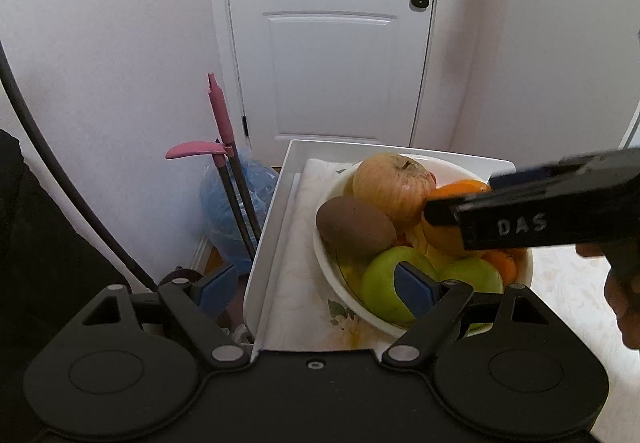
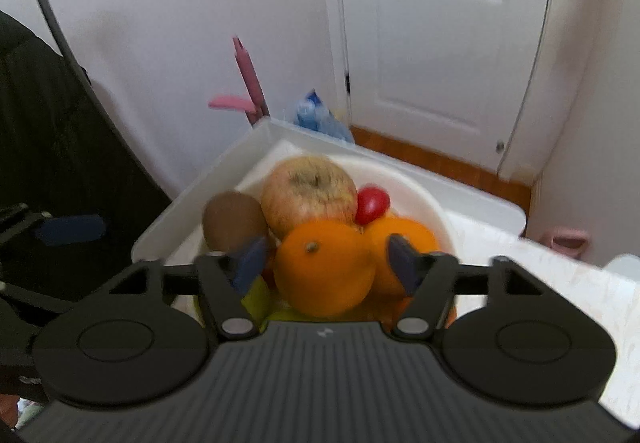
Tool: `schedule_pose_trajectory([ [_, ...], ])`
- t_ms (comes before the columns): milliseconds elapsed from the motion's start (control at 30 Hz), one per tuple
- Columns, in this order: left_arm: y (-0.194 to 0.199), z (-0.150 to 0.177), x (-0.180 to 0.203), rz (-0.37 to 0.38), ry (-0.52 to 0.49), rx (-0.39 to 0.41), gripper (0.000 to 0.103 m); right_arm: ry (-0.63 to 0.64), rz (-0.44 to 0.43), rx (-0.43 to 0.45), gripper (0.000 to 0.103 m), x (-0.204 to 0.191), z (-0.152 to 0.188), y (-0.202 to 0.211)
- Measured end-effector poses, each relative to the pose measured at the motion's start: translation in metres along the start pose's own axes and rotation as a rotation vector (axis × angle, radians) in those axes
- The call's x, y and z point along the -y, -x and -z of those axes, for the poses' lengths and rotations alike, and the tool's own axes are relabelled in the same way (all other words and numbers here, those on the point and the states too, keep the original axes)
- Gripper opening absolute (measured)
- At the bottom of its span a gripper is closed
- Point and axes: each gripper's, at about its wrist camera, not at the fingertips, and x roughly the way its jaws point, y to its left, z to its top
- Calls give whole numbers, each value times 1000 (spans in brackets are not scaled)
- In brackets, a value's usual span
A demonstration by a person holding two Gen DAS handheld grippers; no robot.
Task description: Organize fruits
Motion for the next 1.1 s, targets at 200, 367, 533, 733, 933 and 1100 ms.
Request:
schedule_pose_trajectory([
  [200,4,-1,1,10,-14,16,89,-6,28,58,103,-2,-5,11],
  [367,16,-3,6,13,-32,37,89,-42,28,82,103,1,-4,27],
  [533,31,-7,14,13,-35,62,90,-51,34,103,103,1,-4,49],
  [733,54,-9,27,16,-25,96,90,-66,42,141,103,9,1,84],
  [933,92,-15,51,26,-30,155,91,-81,77,206,103,21,8,145],
  [1100,131,-19,76,44,-23,192,95,-109,138,250,103,32,20,209],
])
